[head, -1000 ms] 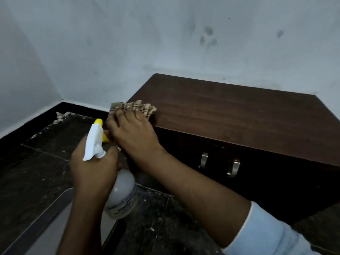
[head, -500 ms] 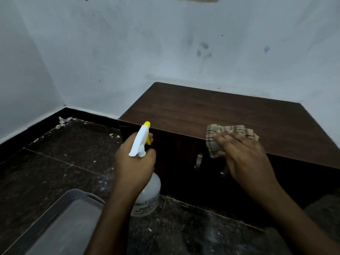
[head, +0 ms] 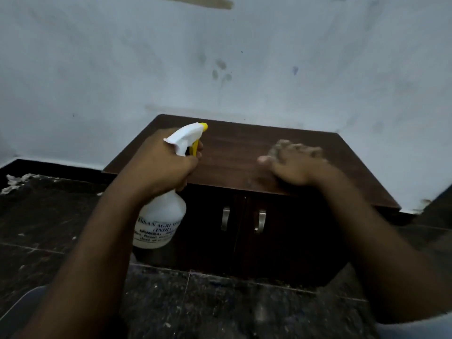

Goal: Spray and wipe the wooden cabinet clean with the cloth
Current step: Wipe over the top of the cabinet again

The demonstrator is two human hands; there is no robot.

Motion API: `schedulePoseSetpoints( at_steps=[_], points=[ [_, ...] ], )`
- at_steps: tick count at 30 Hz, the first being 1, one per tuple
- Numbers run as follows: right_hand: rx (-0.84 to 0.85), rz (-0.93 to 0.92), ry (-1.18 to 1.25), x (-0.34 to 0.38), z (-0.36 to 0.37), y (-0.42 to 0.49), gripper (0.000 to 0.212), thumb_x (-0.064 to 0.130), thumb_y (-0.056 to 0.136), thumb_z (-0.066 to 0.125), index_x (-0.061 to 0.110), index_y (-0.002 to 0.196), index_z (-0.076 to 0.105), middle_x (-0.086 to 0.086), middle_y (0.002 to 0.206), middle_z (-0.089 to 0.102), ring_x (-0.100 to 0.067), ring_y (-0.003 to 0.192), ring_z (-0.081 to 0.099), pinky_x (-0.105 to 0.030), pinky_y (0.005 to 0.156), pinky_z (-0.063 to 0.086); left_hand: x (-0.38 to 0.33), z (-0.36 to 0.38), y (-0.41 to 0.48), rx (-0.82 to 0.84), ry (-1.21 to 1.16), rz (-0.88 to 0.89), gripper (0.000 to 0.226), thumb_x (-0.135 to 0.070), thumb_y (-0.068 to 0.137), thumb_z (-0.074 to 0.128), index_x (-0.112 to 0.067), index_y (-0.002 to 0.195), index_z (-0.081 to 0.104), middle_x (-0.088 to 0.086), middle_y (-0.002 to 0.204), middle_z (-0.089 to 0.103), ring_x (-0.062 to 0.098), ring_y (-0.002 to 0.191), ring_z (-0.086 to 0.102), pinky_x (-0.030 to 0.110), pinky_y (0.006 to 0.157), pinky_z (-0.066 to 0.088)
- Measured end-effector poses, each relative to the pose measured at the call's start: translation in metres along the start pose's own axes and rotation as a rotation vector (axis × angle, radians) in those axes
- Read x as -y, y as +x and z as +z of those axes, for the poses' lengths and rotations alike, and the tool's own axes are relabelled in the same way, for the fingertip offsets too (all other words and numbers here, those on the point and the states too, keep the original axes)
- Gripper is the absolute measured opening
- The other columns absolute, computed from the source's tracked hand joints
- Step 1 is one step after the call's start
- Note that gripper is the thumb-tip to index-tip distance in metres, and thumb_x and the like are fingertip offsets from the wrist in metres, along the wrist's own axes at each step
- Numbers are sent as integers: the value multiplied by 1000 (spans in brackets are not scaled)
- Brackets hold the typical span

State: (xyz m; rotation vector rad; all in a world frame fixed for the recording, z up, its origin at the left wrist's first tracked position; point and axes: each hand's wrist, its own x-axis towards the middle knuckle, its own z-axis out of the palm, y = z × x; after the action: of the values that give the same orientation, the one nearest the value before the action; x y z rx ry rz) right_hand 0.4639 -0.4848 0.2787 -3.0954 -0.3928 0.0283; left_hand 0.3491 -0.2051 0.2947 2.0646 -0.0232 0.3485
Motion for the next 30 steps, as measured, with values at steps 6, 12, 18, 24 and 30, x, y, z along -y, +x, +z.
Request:
schedulePoseSetpoints(
  at_steps=[6,12,18,24,30],
  points=[
    [30,-489,89,142,15,-3,62,60,104,22,32,160,29,2,172,11,-27,159,0,-61,123,-6,-21,-9,37,107,-17,-26,37,-25,67,62,-33,100,75,-4,90,78,19,77,76,36,70,61],
    [126,-430,6,50,14,-37,68,71,96,-1,49,160,-6,20,169,-17,-12,157,-15,-41,123,-14,-31,-41,71,329,14,15,24,-14,72,68,-22,93,75,0,95,81,22,48,65,35,55,56],
    [325,235,-56,-86,-6,62,80,80,92,10,44,160,-12,10,168,-25,-28,158,-12,-56,124,-6,-27,-72,115,352,-17,-3,34,12,84,60,-16,98,75,-1,102,81,25,43,59,44,62,55],
    [277,285,-18,-22,-26,149,116,98,74,12,26,164,6,-12,172,-7,-30,159,-4,-56,127,1,-20,-80,143,268,-16,-143,30,6,88,61,-19,99,74,5,100,80,22,45,62,29,49,53],
    [310,20,69,127,-18,204,104,89,87,19,24,164,-7,-9,170,-18,-37,157,-14,-62,122,-8,11,-88,129,-56,-129,-292,14,-9,90,69,-21,96,73,20,97,76,21,42,60,32,48,50]
  ],
)
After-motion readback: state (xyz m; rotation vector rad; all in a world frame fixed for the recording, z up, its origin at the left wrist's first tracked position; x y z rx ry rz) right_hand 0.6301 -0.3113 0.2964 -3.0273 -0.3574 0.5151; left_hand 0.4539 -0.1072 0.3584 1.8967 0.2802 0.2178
